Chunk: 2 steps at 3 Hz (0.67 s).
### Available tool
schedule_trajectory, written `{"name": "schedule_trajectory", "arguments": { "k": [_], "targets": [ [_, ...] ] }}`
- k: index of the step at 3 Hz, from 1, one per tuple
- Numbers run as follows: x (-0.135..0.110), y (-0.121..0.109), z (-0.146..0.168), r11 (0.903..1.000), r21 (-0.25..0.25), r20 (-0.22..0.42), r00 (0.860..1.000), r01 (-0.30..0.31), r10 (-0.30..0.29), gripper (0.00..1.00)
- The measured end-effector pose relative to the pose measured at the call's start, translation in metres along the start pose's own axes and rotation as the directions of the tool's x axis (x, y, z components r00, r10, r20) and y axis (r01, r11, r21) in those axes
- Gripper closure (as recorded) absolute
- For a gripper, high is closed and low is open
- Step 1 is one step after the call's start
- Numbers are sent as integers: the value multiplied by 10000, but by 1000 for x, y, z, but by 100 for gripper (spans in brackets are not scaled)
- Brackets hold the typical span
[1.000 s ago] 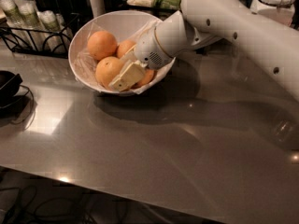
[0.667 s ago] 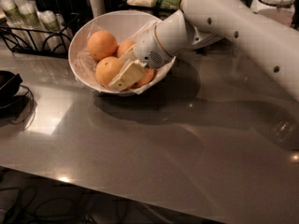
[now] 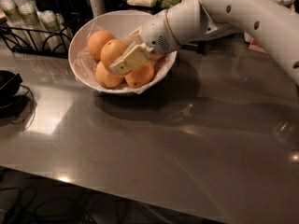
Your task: Pick orange from white bowl
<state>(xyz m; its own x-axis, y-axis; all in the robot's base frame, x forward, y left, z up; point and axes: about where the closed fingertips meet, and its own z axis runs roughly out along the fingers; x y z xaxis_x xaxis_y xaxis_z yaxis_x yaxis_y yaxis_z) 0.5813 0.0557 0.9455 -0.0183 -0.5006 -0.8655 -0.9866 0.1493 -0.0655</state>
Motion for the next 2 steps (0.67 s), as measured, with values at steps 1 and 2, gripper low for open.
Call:
{"name": "schedule_trajectory", "arguments": {
  "k": [1,2],
  "targets": [
    [-11,-12,-24,9993,383,414,9991,38,-54,100],
    [-11,-12,-24,9993,383,414,9991,38,-54,100]
  ]
}}
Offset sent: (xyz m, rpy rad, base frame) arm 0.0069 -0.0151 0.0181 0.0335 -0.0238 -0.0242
